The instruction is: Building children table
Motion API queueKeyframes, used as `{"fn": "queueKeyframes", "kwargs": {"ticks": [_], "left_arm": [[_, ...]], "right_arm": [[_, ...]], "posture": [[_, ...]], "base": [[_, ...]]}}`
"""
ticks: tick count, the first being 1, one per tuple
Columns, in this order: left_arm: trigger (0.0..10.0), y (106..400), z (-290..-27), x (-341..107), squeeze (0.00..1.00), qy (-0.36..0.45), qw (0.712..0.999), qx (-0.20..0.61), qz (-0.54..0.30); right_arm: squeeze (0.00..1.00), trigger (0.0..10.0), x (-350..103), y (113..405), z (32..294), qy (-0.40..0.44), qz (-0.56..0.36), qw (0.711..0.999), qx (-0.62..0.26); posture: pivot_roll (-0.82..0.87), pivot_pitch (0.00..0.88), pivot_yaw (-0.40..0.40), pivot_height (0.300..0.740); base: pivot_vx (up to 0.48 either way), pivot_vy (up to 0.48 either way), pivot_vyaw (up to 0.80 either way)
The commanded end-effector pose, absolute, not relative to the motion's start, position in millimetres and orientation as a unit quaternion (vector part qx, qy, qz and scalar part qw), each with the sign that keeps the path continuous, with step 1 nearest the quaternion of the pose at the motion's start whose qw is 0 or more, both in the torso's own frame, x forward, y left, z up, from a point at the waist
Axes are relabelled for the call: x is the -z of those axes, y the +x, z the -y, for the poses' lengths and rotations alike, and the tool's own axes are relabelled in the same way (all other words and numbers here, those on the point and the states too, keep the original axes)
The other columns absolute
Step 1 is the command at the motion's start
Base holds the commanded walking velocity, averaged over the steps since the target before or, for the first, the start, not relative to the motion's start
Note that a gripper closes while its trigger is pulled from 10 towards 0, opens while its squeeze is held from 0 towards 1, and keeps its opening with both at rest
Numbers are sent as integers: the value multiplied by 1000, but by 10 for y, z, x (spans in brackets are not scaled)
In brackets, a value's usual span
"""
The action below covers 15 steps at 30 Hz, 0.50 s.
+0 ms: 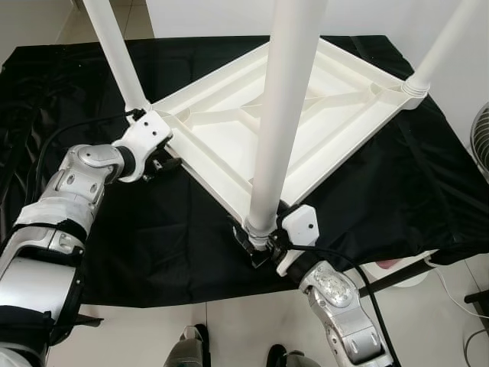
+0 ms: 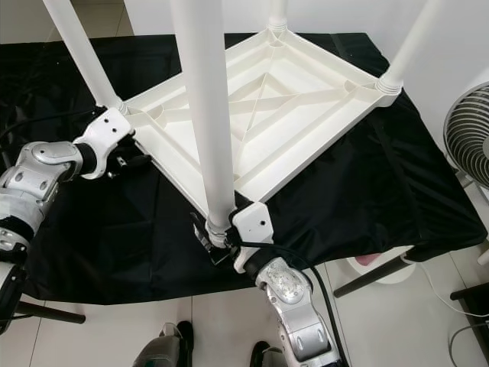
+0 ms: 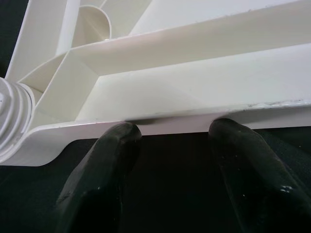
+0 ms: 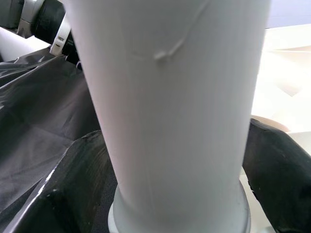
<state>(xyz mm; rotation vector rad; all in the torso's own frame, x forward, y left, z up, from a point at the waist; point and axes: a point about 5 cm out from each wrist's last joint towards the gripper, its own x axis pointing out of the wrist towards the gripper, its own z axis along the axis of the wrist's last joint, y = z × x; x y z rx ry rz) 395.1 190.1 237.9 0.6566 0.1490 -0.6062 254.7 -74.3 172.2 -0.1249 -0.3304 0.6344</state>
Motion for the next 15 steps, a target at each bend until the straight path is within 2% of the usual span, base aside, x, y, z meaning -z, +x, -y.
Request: {"fn": "queueKeyframes", "kwargs": {"ticks": [1, 12, 15], "left_arm": [[10000, 3970, -1922, -2526, 0, 330, 900, 280, -47], [10000, 3974, -2078, -2832, 0, 372, 896, 244, -13], [10000, 3975, -2047, -2872, 0, 353, 902, 249, -2]], "right_arm": [[0, 10000, -1676, 2536, 739, -62, 152, 935, -315], [0, 10000, -1671, 2585, 722, -64, 154, 934, -317], [0, 10000, -1670, 2605, 721, -64, 155, 933, -317]], "posture": [[82, 224, 34, 740], [88, 201, 21, 740], [90, 195, 18, 740]], "base": [[0, 0, 0], [0, 0, 0], [0, 0, 0]]}}
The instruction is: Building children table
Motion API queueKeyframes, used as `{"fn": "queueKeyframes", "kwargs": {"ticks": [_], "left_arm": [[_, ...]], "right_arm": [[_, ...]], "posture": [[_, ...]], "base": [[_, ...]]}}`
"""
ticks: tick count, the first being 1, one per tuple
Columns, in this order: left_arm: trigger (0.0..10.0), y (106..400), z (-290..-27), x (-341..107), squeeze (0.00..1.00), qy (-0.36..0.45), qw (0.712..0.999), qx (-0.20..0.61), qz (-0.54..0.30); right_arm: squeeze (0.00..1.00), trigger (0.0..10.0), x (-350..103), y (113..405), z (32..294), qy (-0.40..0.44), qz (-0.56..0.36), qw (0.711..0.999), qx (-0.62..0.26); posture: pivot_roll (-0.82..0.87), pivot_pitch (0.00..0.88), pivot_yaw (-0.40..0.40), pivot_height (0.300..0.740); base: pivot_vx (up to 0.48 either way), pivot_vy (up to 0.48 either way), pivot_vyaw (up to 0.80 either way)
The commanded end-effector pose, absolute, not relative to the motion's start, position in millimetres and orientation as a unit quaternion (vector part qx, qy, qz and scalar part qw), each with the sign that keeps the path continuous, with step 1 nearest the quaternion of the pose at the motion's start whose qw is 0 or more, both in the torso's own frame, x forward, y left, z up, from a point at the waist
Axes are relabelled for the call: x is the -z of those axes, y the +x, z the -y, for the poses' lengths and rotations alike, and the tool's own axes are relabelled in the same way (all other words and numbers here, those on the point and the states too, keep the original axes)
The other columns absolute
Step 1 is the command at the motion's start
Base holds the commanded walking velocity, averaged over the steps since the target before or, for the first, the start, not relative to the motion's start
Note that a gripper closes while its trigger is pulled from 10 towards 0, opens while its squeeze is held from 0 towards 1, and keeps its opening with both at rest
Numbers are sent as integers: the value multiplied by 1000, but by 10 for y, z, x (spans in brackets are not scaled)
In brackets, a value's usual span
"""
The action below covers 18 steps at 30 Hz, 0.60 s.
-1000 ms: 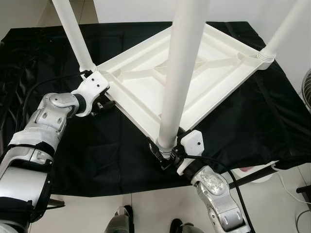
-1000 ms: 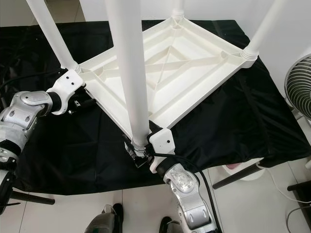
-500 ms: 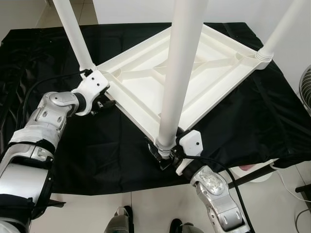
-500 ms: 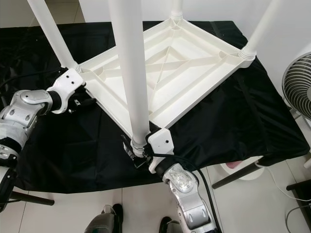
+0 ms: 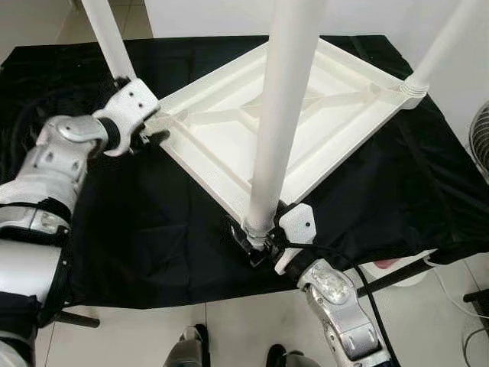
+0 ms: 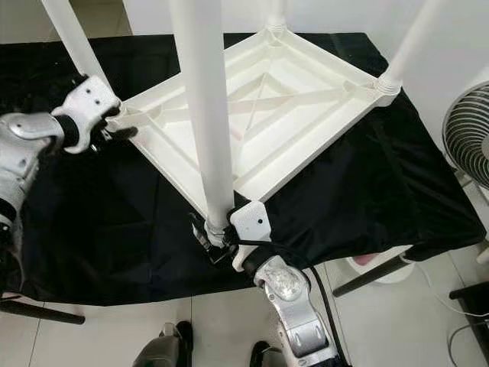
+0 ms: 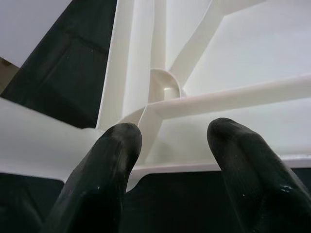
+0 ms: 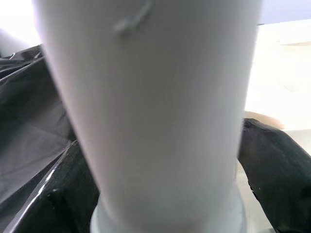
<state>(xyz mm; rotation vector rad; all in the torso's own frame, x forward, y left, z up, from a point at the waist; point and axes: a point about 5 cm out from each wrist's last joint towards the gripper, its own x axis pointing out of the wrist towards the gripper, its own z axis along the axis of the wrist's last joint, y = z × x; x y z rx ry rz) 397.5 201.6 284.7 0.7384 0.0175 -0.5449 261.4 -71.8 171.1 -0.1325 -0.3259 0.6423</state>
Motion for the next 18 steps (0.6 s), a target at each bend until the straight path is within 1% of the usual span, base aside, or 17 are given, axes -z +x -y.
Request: {"fn": "queueKeyframes", "kwargs": {"ticks": [1, 4, 5, 9, 13, 18], "left_arm": [[10000, 3983, -1994, -2844, 0, 349, 901, 258, -3], [10000, 4001, -1885, -2774, 0, 349, 896, 274, -5], [10000, 4013, -1842, -2745, 0, 347, 896, 278, -6], [10000, 4038, -1765, -2685, 0, 342, 896, 282, -10], [10000, 4062, -1731, -2626, 0, 339, 898, 281, -17], [10000, 4074, -1737, -2478, 0, 360, 892, 270, -38]], "right_arm": [[0, 10000, -1674, 2619, 714, -64, 156, 933, -318], [0, 10000, -1682, 2647, 695, -65, 159, 932, -319], [0, 10000, -1688, 2657, 688, -66, 161, 931, -320], [0, 10000, -1696, 2673, 681, -67, 164, 931, -319], [0, 10000, -1698, 2683, 681, -68, 166, 931, -317], [0, 10000, -1715, 2696, 676, -68, 172, 933, -310]], "posture": [[91, 184, 13, 740], [88, 177, 11, 740], [79, 161, 12, 740], [70, 149, 15, 740], [54, 131, 26, 740], [47, 121, 34, 740]], "base": [[0, 0, 0], [0, 0, 0], [0, 0, 0], [0, 0, 0], [0, 0, 0], [0, 0, 0]]}}
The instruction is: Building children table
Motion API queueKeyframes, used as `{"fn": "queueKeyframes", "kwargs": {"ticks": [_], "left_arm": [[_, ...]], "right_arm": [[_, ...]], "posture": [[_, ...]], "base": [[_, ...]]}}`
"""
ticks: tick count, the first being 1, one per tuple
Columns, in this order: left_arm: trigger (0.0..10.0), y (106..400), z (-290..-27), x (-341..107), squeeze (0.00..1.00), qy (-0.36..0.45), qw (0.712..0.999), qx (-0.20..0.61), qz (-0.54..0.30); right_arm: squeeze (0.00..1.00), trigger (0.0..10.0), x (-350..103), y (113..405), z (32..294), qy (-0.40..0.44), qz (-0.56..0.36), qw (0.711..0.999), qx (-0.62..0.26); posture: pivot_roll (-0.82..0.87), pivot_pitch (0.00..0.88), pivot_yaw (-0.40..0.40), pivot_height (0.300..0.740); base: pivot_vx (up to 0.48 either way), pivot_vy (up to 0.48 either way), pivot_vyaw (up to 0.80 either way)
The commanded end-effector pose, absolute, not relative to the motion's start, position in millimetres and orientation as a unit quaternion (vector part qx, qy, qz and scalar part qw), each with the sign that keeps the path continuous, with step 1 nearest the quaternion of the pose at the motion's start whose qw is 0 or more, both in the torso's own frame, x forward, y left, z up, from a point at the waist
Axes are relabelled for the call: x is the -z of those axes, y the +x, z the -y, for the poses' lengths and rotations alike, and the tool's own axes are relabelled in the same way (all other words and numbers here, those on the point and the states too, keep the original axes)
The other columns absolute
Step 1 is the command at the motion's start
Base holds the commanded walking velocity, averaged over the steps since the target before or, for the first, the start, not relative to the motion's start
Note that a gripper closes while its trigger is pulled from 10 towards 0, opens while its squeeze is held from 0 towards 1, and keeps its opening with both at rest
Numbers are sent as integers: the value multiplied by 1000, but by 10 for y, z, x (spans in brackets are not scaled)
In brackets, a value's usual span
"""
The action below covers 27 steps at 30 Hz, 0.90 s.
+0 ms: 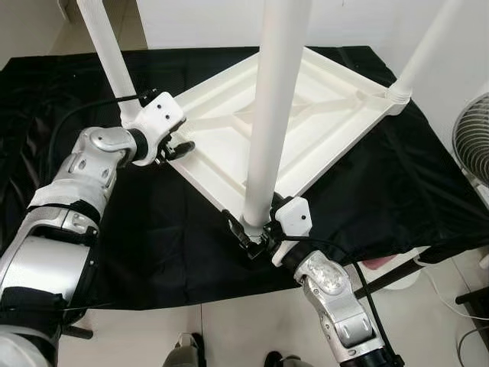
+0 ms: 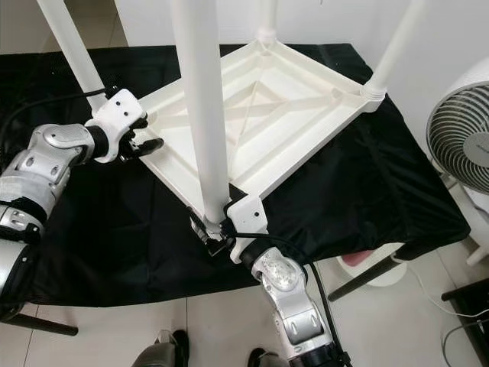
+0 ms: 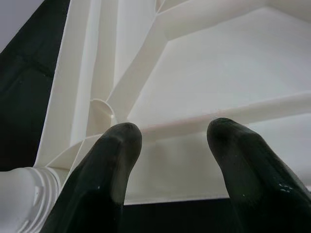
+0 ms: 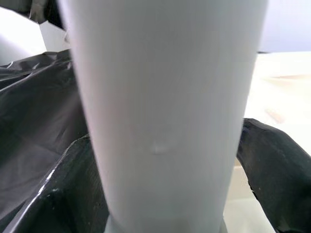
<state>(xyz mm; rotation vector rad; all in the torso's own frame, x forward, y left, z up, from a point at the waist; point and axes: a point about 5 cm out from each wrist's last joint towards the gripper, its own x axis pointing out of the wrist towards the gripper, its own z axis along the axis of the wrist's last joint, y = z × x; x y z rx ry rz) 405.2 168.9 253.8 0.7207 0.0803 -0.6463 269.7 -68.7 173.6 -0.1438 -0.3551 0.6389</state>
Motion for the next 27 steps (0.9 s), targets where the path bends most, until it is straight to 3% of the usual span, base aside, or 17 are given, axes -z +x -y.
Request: {"fn": "queueKeyframes", "kwargs": {"ticks": [1, 16, 27], "left_arm": [[10000, 4072, -1739, -2433, 0, 365, 890, 269, -43], [10000, 4081, -1617, -2201, 0, 374, 883, 276, -64], [10000, 4121, -1496, -2279, 0, 353, 893, 275, -42]], "right_arm": [[0, 10000, -1714, 2694, 666, -67, 173, 933, -310], [0, 10000, -1701, 2734, 602, -58, 173, 939, -292], [0, 10000, -1589, 2828, 730, -53, 144, 961, -230]], "posture": [[44, 114, 39, 740], [9, 68, 73, 740], [-40, 12, 98, 740]], "base": [[0, 0, 0], [0, 0, 0], [0, 0, 0]]}}
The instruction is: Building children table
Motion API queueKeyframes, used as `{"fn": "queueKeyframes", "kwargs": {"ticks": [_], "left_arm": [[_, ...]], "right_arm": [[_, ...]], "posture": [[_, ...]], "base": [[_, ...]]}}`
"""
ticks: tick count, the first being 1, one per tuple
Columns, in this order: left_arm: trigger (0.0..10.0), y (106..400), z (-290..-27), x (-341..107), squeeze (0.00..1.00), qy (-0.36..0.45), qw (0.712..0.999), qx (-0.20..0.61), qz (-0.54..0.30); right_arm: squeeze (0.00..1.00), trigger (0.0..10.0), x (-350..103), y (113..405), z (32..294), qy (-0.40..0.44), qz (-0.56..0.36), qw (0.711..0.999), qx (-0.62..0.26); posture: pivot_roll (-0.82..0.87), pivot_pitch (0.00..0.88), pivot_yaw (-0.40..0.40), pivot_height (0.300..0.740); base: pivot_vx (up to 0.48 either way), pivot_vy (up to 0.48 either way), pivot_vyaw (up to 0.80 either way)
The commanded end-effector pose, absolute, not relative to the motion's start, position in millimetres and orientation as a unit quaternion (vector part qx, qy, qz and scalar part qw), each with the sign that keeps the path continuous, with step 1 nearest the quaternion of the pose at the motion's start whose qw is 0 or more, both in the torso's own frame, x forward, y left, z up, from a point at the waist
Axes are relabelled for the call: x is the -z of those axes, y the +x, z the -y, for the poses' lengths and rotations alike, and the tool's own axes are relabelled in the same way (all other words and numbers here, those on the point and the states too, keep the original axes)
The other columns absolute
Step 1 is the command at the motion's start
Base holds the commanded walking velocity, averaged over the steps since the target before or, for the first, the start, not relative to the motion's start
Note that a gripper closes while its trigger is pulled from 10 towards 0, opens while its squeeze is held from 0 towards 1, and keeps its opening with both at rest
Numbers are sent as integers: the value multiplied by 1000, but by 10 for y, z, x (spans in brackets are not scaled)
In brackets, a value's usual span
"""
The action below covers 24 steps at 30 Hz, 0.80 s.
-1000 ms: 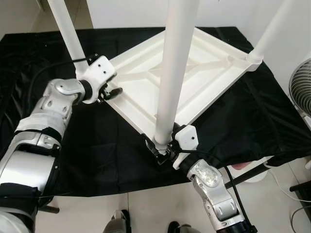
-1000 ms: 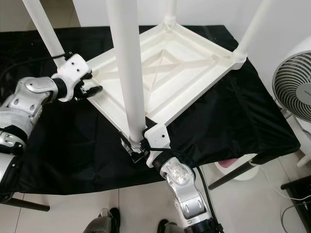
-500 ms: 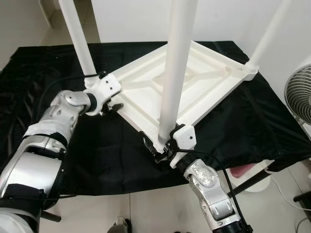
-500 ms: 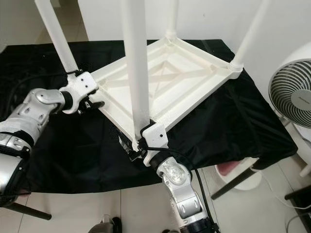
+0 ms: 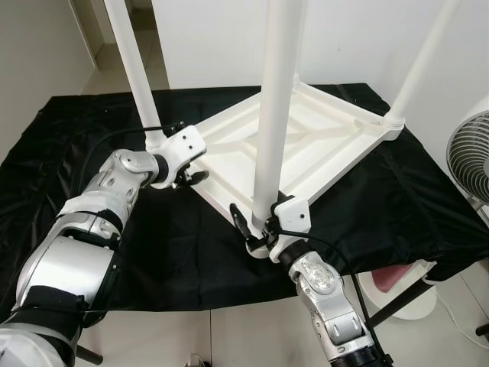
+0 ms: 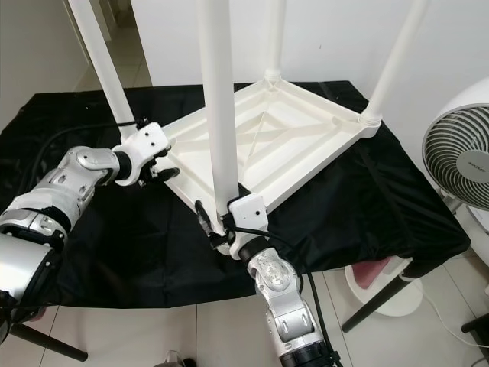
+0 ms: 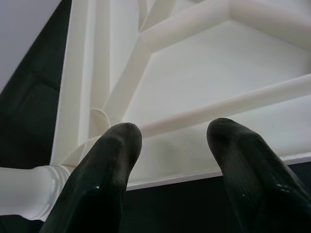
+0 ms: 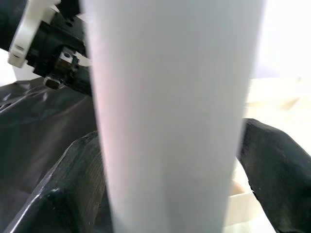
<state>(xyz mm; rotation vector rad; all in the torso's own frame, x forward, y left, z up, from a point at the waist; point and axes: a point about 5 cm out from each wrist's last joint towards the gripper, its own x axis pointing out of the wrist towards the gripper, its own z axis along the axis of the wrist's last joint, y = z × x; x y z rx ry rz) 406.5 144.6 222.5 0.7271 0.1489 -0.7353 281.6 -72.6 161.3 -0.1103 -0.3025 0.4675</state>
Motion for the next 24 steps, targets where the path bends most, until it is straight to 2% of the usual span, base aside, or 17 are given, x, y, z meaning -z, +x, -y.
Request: {"fn": "queueKeyframes", "kwargs": {"ticks": [1, 16, 24], "left_arm": [[10000, 4130, -1494, -2311, 0, 345, 897, 273, -38], [10000, 4134, -1364, -2162, 0, 329, 903, 272, -53], [10000, 4137, -1292, -2049, 0, 284, 922, 253, -68]], "right_arm": [[0, 10000, -1574, 2855, 774, -54, 142, 964, -219], [0, 10000, -1538, 2864, 774, -64, 139, 969, -196], [0, 10000, -1580, 2844, 828, -67, 145, 969, -188]], "posture": [[-41, 7, 101, 740], [-73, 7, 127, 740], [-127, 21, 126, 740]], "base": [[0, 0, 0], [0, 0, 0], [0, 0, 0]]}}
